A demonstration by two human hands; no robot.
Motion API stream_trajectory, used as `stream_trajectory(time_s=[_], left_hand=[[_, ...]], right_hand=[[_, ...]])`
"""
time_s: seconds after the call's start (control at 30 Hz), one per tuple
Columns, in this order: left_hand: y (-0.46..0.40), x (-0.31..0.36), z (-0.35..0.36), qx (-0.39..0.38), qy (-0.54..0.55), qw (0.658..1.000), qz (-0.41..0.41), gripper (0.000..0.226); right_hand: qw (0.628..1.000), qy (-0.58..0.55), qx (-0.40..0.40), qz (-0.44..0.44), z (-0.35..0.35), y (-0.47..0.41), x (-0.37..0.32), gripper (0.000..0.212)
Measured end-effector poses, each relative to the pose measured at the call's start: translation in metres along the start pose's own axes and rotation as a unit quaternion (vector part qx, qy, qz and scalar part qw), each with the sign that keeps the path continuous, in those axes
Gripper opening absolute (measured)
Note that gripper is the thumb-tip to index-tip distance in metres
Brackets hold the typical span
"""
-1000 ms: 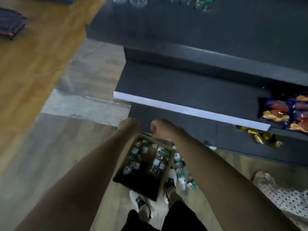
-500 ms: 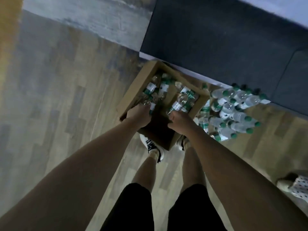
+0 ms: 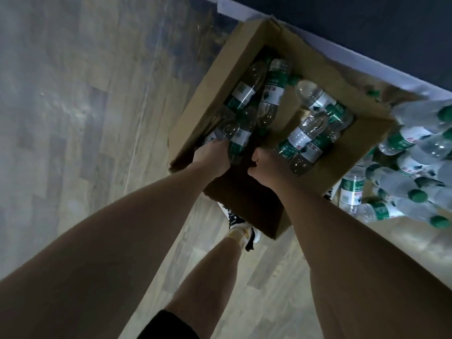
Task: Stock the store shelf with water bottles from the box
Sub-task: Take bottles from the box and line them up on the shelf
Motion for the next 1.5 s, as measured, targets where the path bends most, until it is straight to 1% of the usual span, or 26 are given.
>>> stream_trajectory(time_s=[0.1,0.23,0.3,0.37,0.43,0.53,0.6,0.67,0.7,0.8,0.93,1.0,1.07,1.17,1.33,1.5], left_hand=[[-0.043,-0.011,0.019,0.010,0.016,0.999,-0.039,0.054],[-0.083,-0.028,0.045,0.016,0.038,0.995,-0.085,0.045],[-0.096,-0.033,0.054,0.029,0.055,0.994,-0.085,0.049],[-0.105,-0.037,0.058,0.050,0.075,0.993,-0.072,0.059],[-0.110,-0.039,0.057,0.074,0.107,0.990,-0.059,0.065],[-0.105,-0.039,0.052,0.062,0.097,0.992,-0.049,0.075],[-0.097,-0.037,0.049,0.052,0.089,0.992,-0.066,0.080],[-0.081,-0.033,0.045,0.071,0.127,0.984,-0.102,0.080],[-0.071,-0.029,0.041,0.088,0.153,0.979,-0.106,0.082],[-0.034,-0.013,0.020,0.096,0.200,0.972,-0.080,0.094],[0.026,0.013,-0.027,0.095,0.183,0.978,-0.040,0.098],[0.060,0.023,-0.060,0.098,0.183,0.978,-0.032,0.100],[0.097,0.034,-0.102,0.109,0.193,0.975,-0.030,0.098],[0.160,0.057,-0.178,0.153,0.197,0.968,-0.010,0.092],[0.266,0.095,-0.309,0.226,0.222,0.948,0.042,0.094],[0.372,0.135,-0.431,0.290,0.198,0.931,0.101,0.071]], right_hand=[[1.000,-0.015,0.009,-0.023,0.018,-0.045,-0.006,0.027],[0.999,-0.043,0.021,-0.023,0.041,-0.090,-0.001,0.037],[0.998,-0.052,0.024,-0.023,0.048,-0.102,0.006,0.033],[0.998,-0.045,0.020,-0.028,0.051,-0.106,0.014,0.022],[0.999,-0.038,0.018,-0.030,0.052,-0.105,0.022,0.024],[0.999,-0.026,0.017,-0.023,0.048,-0.096,0.034,0.035],[1.000,-0.002,0.014,-0.018,0.043,-0.088,0.039,0.038],[1.000,0.016,0.009,-0.013,0.036,-0.075,0.037,0.042],[1.000,0.017,0.011,-0.014,0.031,-0.066,0.034,0.042],[0.999,0.003,0.013,-0.029,0.013,-0.031,0.017,0.037],[0.997,0.007,0.044,-0.062,-0.030,0.033,-0.011,0.038],[0.995,0.029,0.052,-0.077,-0.058,0.072,-0.028,0.040],[0.994,0.039,0.059,-0.085,-0.093,0.118,-0.048,0.042],[0.989,0.045,0.101,-0.102,-0.150,0.195,-0.078,0.044],[0.972,0.052,0.183,-0.141,-0.242,0.321,-0.129,0.042],[0.959,0.010,0.218,-0.179,-0.315,0.436,-0.168,0.046]])
Point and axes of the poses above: each hand's wrist, its own y-axis away from the middle knuckle, its own z-axis out of the palm, x = y × z, the point moved 2 cm from there along -y, towards the middle knuckle, and after that the axes turned 8 degrees about z, right-handed, at the moved point
